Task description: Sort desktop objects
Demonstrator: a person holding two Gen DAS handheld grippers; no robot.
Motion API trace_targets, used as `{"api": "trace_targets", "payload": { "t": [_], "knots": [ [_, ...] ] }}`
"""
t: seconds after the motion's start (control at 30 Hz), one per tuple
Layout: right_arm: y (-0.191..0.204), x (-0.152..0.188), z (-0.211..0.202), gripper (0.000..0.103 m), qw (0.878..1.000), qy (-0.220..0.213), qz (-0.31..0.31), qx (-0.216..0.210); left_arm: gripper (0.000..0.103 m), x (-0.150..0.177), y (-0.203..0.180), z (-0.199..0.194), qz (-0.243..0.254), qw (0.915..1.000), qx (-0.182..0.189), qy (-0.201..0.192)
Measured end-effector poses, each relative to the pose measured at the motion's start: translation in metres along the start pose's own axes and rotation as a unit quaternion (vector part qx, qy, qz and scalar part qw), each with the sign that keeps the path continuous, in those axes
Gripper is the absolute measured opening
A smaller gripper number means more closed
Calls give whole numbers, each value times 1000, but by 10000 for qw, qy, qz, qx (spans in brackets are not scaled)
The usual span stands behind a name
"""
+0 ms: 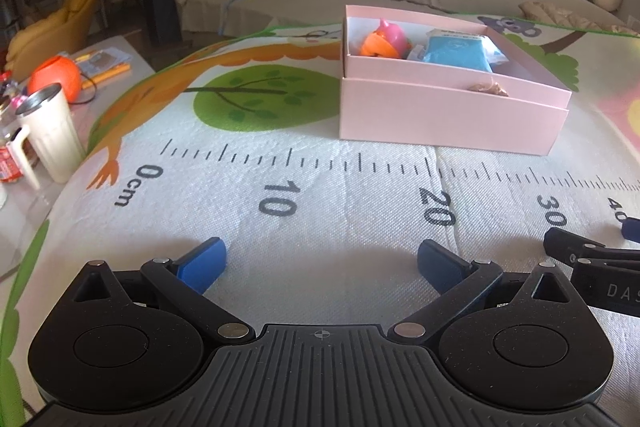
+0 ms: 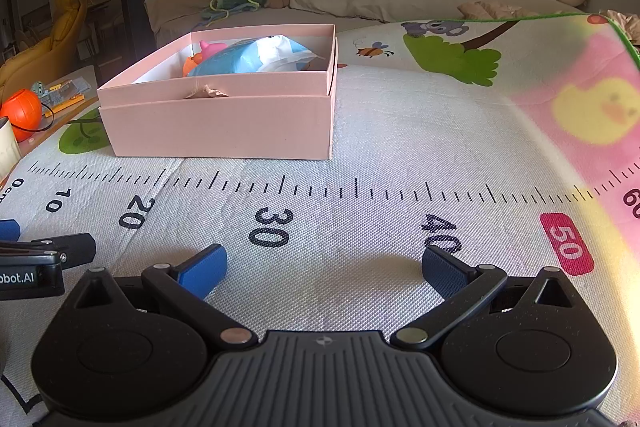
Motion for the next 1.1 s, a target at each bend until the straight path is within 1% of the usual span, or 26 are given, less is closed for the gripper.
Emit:
{"api": "trace_targets", "payload": {
  "t": [0.1, 0.27, 0.6, 1.1],
  "knots": [
    [0, 0, 0, 103, 10000, 0, 0, 0, 103, 2, -1, -2, -29, 9999, -97, -82],
    [0, 0, 0, 103, 10000, 0, 0, 0, 103, 2, -1, -2, -48, 9999, -102, -102],
    [0, 0, 0, 103, 10000, 0, 0, 0, 103, 0, -2, 0, -105, 9998, -141, -13],
    [0, 0, 0, 103, 10000, 1, 0, 0, 103, 2, 0, -2, -86, 10000, -8, -27]
  ]
}}
Point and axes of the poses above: each gripper's, at about its wrist camera, not at the fingertips, and z roughly the way its jaws point, y to its left, x to its underside, the point moved 3 cm from there along z, roughly the way its jaws point
